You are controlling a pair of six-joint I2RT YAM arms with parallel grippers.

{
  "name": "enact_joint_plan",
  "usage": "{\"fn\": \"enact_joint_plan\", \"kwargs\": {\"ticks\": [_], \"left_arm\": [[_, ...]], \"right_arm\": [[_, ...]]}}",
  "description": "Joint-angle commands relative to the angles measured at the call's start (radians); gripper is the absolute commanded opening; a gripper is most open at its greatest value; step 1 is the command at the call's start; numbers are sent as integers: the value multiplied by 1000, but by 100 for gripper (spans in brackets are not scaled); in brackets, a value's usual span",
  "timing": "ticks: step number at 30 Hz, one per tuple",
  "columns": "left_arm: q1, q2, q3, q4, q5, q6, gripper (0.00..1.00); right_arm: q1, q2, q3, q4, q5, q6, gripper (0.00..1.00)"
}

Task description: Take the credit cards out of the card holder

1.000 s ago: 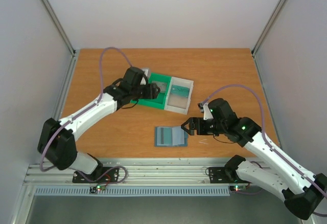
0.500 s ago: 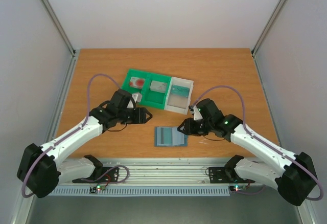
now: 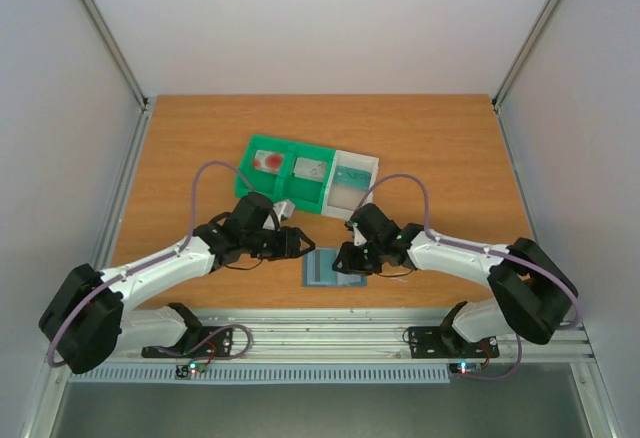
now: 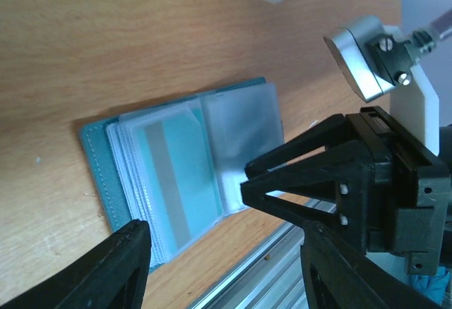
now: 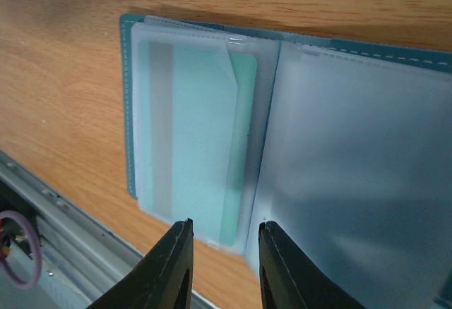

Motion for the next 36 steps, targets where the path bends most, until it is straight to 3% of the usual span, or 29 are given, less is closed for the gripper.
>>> {"fn": "enact_joint_plan", "kwargs": {"ticks": [1,5,22,36], "left_arm": [[-24,30,-58,174,17,-64,58],[-25,56,-119,297,32,-115,58],[-26,111,-224,517,56,-221,58],[-26,112,-231,552,20,-256,59]], "right_arm": [[25,60,2,100,51,17,28],[29,109,-2,134,60,21,26],[30,175,-74,211,108,45,18],[30,138,-107,240,89,46,8]]}}
